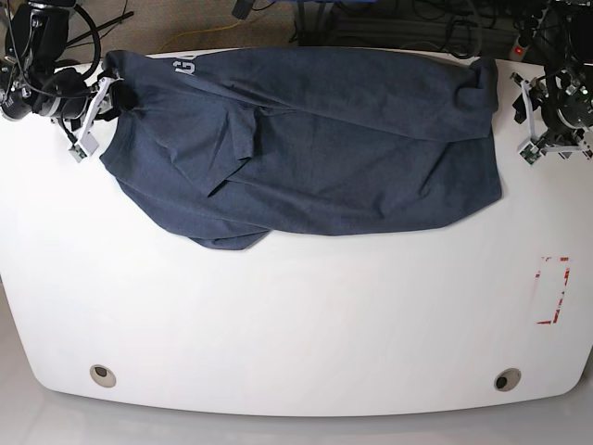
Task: Fold the T-shirt properly
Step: 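Release the shirt with both grippers and move them along its edges, then grasp the shirt edges again with both grippers, then lift the shirt with both grippers, fling it and lay it down, then release the right gripper and grasp the shirt corner near the lettering, then drag the shirt corner with the right gripper away from the left gripper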
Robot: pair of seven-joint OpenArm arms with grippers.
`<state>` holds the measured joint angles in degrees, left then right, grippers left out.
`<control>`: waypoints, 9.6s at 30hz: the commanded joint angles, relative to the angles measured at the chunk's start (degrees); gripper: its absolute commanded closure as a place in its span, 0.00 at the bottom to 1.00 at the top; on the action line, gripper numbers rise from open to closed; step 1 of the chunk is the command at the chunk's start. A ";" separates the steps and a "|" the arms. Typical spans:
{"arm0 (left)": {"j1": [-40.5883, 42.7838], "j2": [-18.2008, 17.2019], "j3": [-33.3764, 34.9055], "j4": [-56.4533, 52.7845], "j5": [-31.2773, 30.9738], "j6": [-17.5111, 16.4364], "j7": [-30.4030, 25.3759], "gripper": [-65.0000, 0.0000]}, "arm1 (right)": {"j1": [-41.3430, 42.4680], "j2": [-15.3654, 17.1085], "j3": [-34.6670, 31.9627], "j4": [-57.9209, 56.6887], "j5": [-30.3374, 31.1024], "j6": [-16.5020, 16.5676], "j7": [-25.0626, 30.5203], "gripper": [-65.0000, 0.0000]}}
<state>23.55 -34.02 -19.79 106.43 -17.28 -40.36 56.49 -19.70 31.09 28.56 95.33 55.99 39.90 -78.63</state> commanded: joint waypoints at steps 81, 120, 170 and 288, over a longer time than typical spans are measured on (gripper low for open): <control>-26.85 19.30 -13.04 -15.40 -0.44 15.70 6.06 0.24 | 35.13 -12.85 -2.49 -29.44 -27.37 0.10 22.15 1.00; -33.70 19.38 -6.45 -34.21 -7.29 15.61 5.62 0.99 | 35.48 -12.94 -2.58 -26.19 -27.20 0.10 22.15 1.00; -67.99 8.22 -0.38 0.95 -7.65 15.35 11.77 0.99 | 90.87 -2.04 -17.79 -26.19 -26.58 0.10 3.07 1.00; -2.41 7.08 -11.64 5.52 -11.60 7.35 7.47 0.99 | 18.17 -11.71 -3.46 -1.39 -13.83 0.10 15.73 0.99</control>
<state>21.06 -25.93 -31.07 111.15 -29.54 -33.04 65.43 -1.50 18.26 24.73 92.84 40.45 39.90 -64.51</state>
